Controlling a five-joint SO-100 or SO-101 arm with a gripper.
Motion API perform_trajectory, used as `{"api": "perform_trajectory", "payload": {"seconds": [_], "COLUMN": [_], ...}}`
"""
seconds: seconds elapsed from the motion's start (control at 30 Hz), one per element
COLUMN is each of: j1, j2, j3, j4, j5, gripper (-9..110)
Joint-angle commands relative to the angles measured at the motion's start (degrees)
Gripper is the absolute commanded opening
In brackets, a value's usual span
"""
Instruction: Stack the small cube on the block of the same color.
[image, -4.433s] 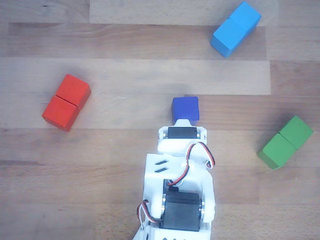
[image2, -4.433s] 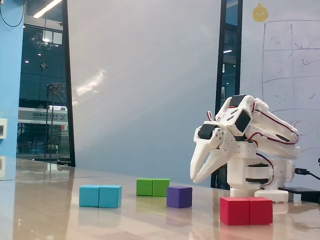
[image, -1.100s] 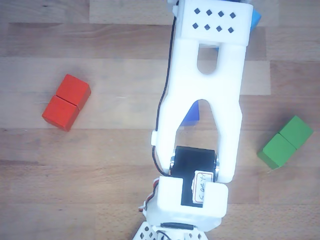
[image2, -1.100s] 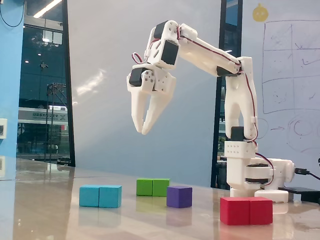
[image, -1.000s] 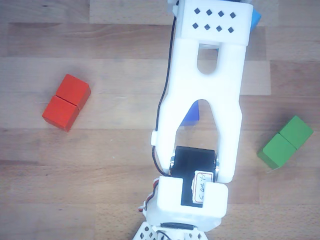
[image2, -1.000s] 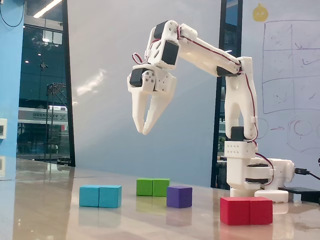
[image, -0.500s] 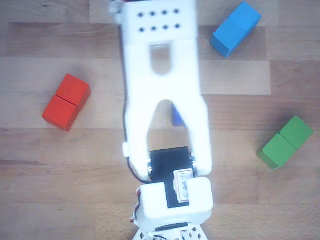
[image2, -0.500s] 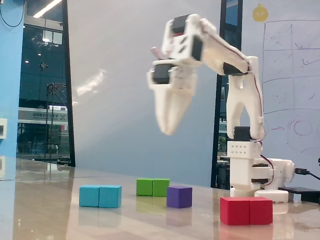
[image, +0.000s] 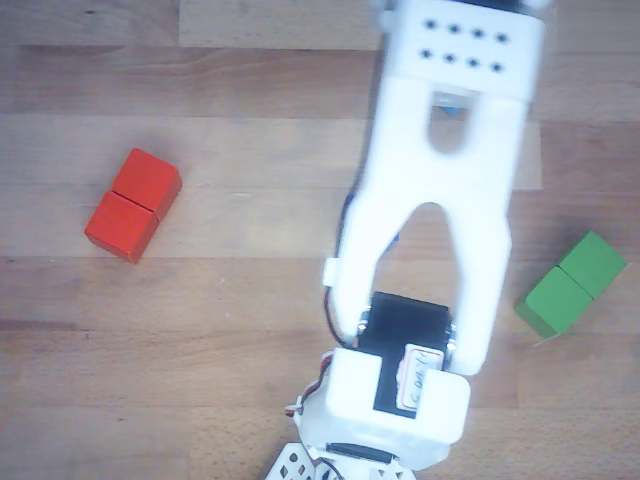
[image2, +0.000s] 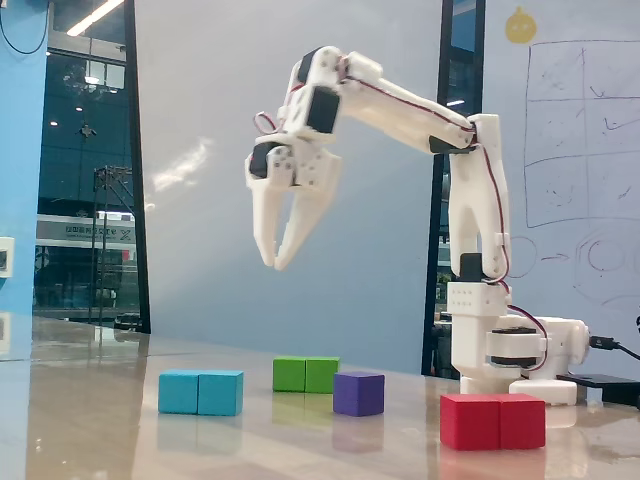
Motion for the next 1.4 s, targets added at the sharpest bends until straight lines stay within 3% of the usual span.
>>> {"api": "perform_trajectory", "payload": {"seconds": [0.0,0.37,0.5,0.83,1.2,1.37], "j1": [-0.7,-24.4,-21.4,0.2,-15.7,-15.8], "j2": [1.2,1.3,1.2,1.1,1.1,1.4], "j3": [-2.8,-2.8,-2.8,-2.7,-2.7,-2.8], "j4": [-0.1,0.4,0.5,-0.4,-0.4,-0.4], "j5": [-0.5,0.3,0.3,-0.4,0.3,0.4], "gripper": [0,0,0,0,0,0]}}
